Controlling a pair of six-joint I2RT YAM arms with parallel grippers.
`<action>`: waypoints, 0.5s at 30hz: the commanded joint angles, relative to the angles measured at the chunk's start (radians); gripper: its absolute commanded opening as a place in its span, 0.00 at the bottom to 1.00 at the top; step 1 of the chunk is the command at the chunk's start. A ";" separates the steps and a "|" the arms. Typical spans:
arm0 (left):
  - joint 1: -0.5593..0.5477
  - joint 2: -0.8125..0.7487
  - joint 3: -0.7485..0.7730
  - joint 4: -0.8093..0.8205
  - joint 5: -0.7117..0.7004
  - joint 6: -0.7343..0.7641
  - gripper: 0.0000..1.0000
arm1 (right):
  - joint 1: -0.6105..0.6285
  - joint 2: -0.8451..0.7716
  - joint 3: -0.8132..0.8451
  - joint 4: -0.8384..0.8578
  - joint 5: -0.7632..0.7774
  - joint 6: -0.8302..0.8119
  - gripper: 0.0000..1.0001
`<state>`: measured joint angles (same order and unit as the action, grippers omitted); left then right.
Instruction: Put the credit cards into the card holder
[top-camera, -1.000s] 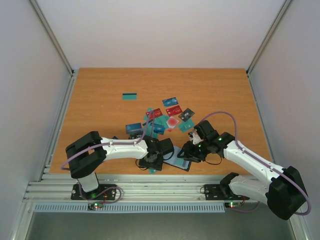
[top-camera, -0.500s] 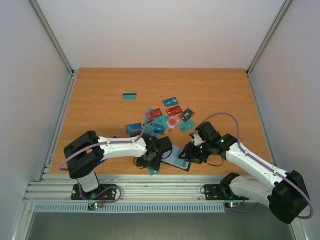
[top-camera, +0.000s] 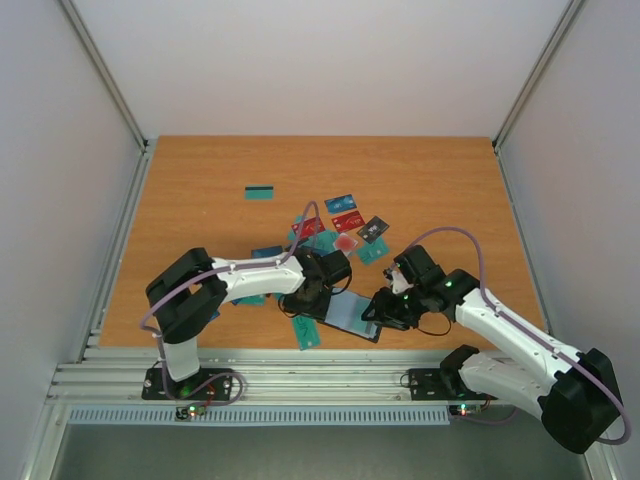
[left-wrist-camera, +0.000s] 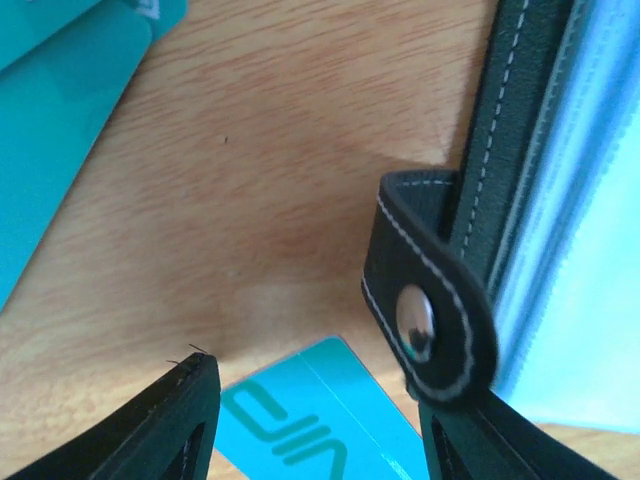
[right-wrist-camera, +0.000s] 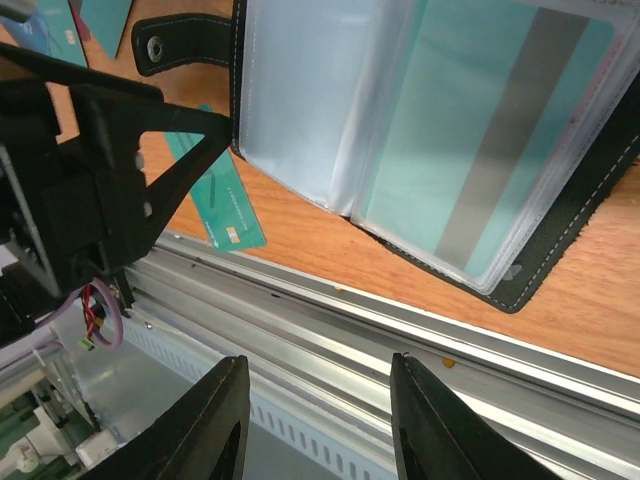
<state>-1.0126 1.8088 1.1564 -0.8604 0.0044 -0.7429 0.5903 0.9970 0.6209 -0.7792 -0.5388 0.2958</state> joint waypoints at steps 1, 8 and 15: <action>0.008 0.040 0.025 -0.008 -0.001 0.054 0.55 | 0.008 -0.024 0.037 -0.035 0.021 -0.011 0.41; 0.011 0.038 -0.034 0.045 0.037 0.054 0.48 | 0.008 -0.019 0.036 -0.034 0.023 -0.011 0.41; -0.017 0.000 -0.135 0.072 0.041 0.027 0.41 | 0.007 -0.004 0.030 -0.015 0.017 -0.010 0.41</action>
<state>-1.0046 1.8015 1.0969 -0.7776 0.0334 -0.7063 0.5903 0.9863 0.6319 -0.8013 -0.5274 0.2951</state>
